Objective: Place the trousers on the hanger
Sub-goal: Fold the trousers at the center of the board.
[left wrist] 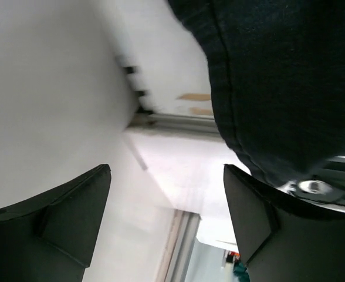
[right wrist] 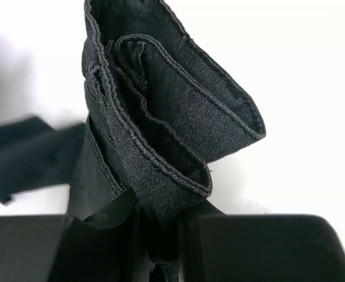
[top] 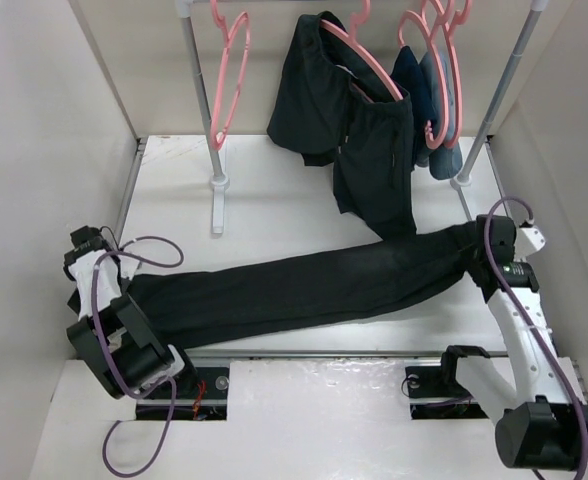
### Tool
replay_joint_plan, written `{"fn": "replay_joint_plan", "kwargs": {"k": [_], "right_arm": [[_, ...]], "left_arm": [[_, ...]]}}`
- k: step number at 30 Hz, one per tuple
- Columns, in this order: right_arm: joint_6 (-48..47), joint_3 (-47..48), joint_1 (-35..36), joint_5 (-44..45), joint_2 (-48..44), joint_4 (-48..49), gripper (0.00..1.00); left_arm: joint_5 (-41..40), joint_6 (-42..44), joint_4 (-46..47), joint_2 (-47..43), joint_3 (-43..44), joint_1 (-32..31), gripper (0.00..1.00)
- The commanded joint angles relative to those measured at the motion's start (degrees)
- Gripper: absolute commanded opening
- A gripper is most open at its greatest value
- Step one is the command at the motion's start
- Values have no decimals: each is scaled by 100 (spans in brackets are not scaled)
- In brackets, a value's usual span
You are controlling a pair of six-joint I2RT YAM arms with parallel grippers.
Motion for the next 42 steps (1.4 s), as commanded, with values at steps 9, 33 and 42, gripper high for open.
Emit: {"fn": "replay_joint_plan", "kwargs": {"k": [9,33,42], "right_arm": [[-337,298,-69,523,-7,-4,0],[-575,456,-69,717,98,163,0],[-811,386,-69,725,46,250,0]], "left_arm": [[1941,812,-1566,-352,-323,31,78],[931,249,-476,104,389,-136,0],[806,847,-784,-291,249,-136,38]]}}
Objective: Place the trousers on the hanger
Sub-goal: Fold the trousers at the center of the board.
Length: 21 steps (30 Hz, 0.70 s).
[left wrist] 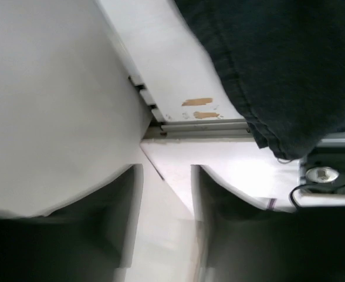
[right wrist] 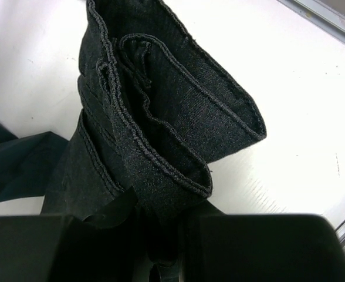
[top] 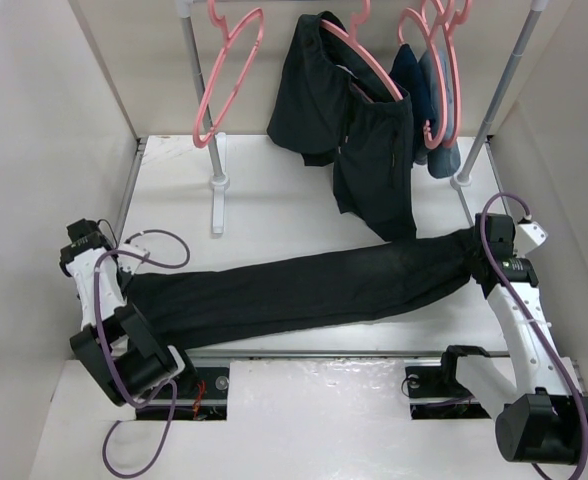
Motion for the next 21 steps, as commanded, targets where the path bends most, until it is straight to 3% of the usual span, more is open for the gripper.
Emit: {"fn": "replay_joint_plan", "kwargs": {"k": [1,3,7,10,12,21], "right_arm": [[-291,244,-38,186,-99,423,0],[-537,191,-38,185,-204,485,0],[-933,454,-38,510,-467,485,0],[-1416,656,-38,589,-810,660,0],[-1645,709,-38,589,-968,748,0],[-1971,649,-38,431,-1206,740,0]], "left_arm": [[598,121,-432,-84,-9,-7,52],[995,-1,-275,21,53,-7,71],[1681,-660,488,591,289,-7,78],[2243,-1153,552,1224,597,-7,80],[3087,-1153,377,1445,888,-7,82],[4556,216,-941,2456,1116,-289,79]]}}
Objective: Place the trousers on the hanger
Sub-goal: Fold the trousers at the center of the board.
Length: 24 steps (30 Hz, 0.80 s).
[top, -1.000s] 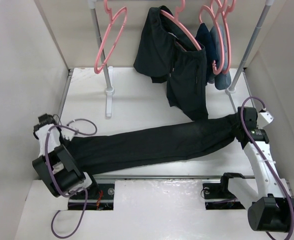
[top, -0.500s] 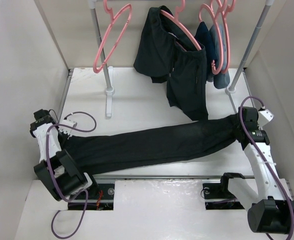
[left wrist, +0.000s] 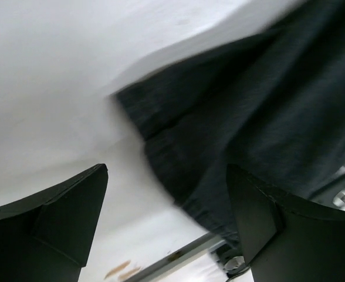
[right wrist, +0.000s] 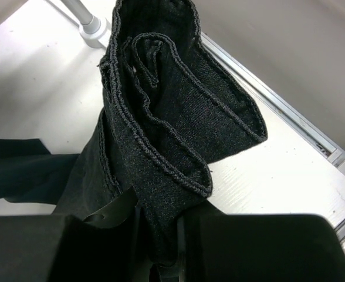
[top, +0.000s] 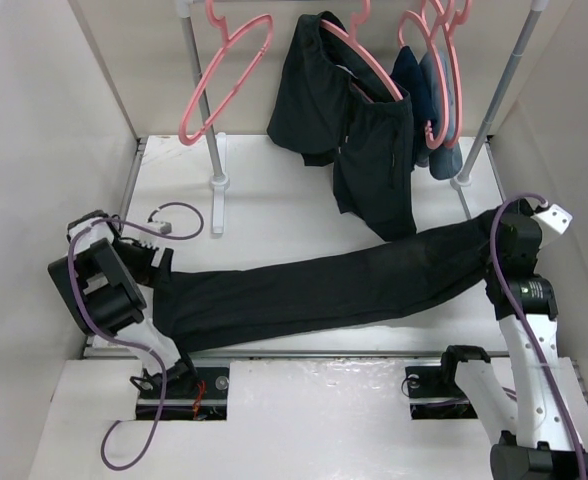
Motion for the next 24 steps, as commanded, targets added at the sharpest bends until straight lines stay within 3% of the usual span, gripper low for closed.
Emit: {"fn": "replay_joint_plan", "kwargs": {"k": [1,3,6,7,10,11,17,23,24], "right_arm": [[-198,143,-38,158,-63,469,0],[-198,91,-38,158,-63,469,0],[-198,91,-38,158,-63,469,0],[-198,91,-38,158,-63,469,0],[-198,143,-38,210,-115,417,0],[-198,143,-38,271,-116,416,0],[-251,196,-38,220,-2,706,0],[21,267,-38,-579,113,829,0],[126,162,-38,-746,113,908,0]], "left_arm": [[963,587,-843,200,255,-137,79],[964,483,-748,341,256,-418,79],[281,-535,199,447,-16,-883,75],[-226,-790,428,447,-182,-981,55],[-634,-1319,913,614,-236,-1044,10],[-809,-1442,1140,614,-175,-1044,0],[-925,-2320,1959,394,720,-1044,0],[-1285,-2770,2470,560,1767,-1096,0],[-1338,-2770,2417,648,1846,-1096,4]]}}
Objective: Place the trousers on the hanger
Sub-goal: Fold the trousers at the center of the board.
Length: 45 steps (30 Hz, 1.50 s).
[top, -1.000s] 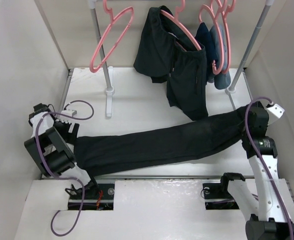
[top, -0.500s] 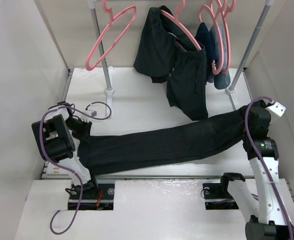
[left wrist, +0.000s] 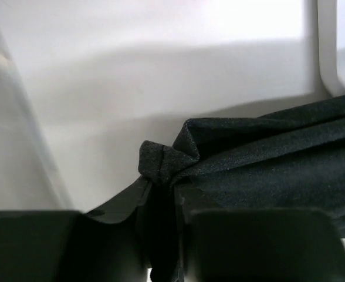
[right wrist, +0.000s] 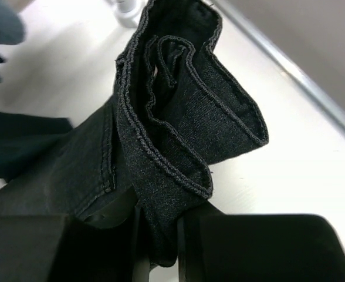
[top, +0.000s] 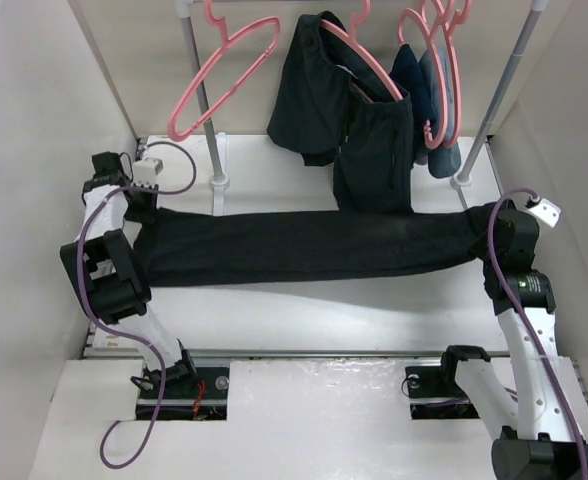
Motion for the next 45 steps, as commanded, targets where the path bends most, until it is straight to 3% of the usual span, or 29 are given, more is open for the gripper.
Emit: {"fn": "replay_joint_plan", "kwargs": {"k": [1,4,8,13,14,17,20,21,25,30,31,34,36,38,40,41,45], "right_arm": [[186,102,-38,-455,-95,775,0],[362,-82,-38,-511,-95,837,0],[362,-214,14,-695,-148,890,0],[309,-328,14,-819,-95,942,0],[257,-329,14,-819,-95,942,0],[256,-329,67,-819,-43,942,0],[186,-277,67,-819,-42,942,0],[186,-224,67,-819,10,890,0],[186,-223,67,-819,11,890,0],[186,-223,67,-819,11,994,0],[134,-223,67,-819,11,995,0],[133,-276,67,-696,11,995,0],[81,-276,67,-635,-51,943,0],[28,-276,67,-634,-103,942,0],[28,-329,67,-634,-104,942,0],[28,-329,67,-582,-104,942,0],[28,-329,67,-581,-104,942,0]], "left_arm": [[-466,-109,315,196,506,56,15],[-633,-46,182,268,394,56,57],[-685,287,619,-749,-289,56,79],[-476,1165,438,-2637,-968,108,81],[-344,1889,201,-2859,-1291,108,76],[-448,2721,-345,-3335,-2004,-76,60],[-870,3153,-486,-3179,-2708,-76,60],[-923,3153,-486,-3178,-2944,-76,67],[-1028,3224,145,-3116,-3454,-278,77],[-1959,3118,1480,-2932,-3939,-489,77],[-2047,2970,1656,-2862,-3940,-542,75],[-2153,2767,2079,-2739,-3940,-542,55],[-2093,2652,2202,-2738,-3940,-542,49],[-1952,2652,2203,-2799,-3940,-542,32],[-1671,2652,2125,-2800,-3992,-542,5],[-1592,2592,2072,-2861,-3992,-542,0],[-1328,2748,1658,-3045,-3922,-542,0]]}}
